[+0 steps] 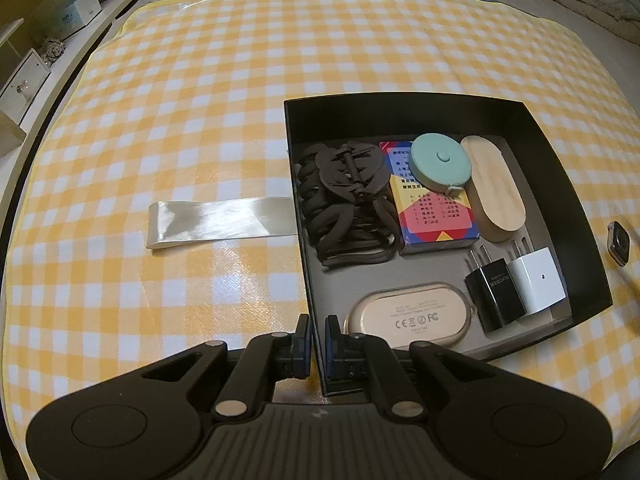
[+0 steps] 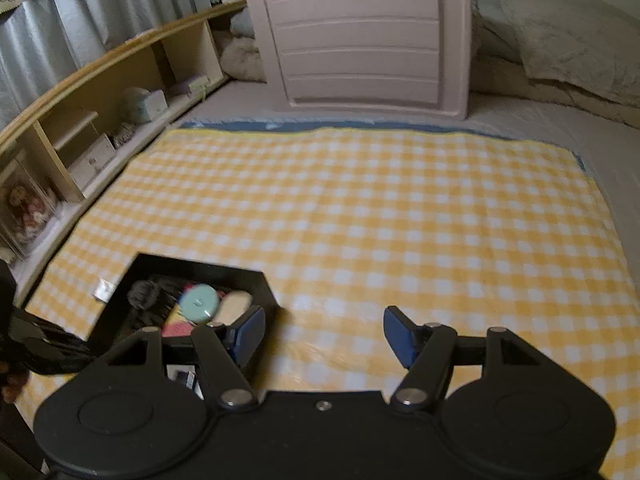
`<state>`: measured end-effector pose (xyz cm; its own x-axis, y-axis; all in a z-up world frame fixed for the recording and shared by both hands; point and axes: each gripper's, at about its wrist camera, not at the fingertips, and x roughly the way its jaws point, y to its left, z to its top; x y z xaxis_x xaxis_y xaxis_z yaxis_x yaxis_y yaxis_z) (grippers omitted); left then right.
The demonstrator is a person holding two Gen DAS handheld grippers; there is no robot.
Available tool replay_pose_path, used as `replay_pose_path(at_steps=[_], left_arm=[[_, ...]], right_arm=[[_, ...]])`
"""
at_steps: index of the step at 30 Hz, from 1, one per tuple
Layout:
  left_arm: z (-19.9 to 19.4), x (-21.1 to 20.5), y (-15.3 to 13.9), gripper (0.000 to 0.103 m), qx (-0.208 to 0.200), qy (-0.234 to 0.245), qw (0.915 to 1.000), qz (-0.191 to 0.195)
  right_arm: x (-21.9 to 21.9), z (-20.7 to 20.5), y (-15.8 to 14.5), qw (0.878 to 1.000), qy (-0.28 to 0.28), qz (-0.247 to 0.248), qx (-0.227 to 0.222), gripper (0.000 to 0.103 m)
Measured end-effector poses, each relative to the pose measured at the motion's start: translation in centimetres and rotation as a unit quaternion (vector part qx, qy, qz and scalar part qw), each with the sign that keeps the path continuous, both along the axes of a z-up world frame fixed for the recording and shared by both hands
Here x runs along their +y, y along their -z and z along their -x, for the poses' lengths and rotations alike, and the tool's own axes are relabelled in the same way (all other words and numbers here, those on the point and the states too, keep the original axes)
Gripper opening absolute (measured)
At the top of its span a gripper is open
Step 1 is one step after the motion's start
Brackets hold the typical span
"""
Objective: Organize rigid objects
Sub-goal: 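Reach the right tool to the black smartwatch and grasp it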
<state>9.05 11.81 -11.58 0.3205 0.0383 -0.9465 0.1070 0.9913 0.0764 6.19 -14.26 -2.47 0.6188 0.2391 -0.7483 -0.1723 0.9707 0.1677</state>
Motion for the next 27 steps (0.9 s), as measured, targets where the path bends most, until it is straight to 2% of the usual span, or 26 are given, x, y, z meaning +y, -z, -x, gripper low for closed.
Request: replay_pose_path(at_steps=[6, 11, 14, 20, 27], left_arm=[[0.0, 0.0, 0.0, 0.006, 0.0, 0.0, 1.0, 0.001], [0.0, 0.0, 0.0, 0.006, 0.0, 0.0, 1.0, 0.0], [0.0, 0.1, 0.0, 0.006, 0.0, 0.0, 1.0, 0.001], [0.0, 0.1, 0.0, 0.006, 0.0, 0.001, 1.0, 0.001], [0.0, 0.0, 0.0, 0.006, 0.0, 0.001, 1.0, 0.0]], right_arm=[[-2.2, -1.1, 4.3, 0.998, -0.024, 0.007, 0.057, 0.067], [-3.6, -1.9, 8.2, 0.993, -0.012, -0.008, 0.119, 0.067], [-3.5, -1.9, 9.7, 0.99, -0.022, -0.014, 0.137, 0.067], [-2.8, -2.0, 11.2, 0.985, -0.038, -0.007, 0.168, 0.074], [-1.6, -1.1, 11.2, 0.975, -0.08, -0.007, 0.205, 0.075]])
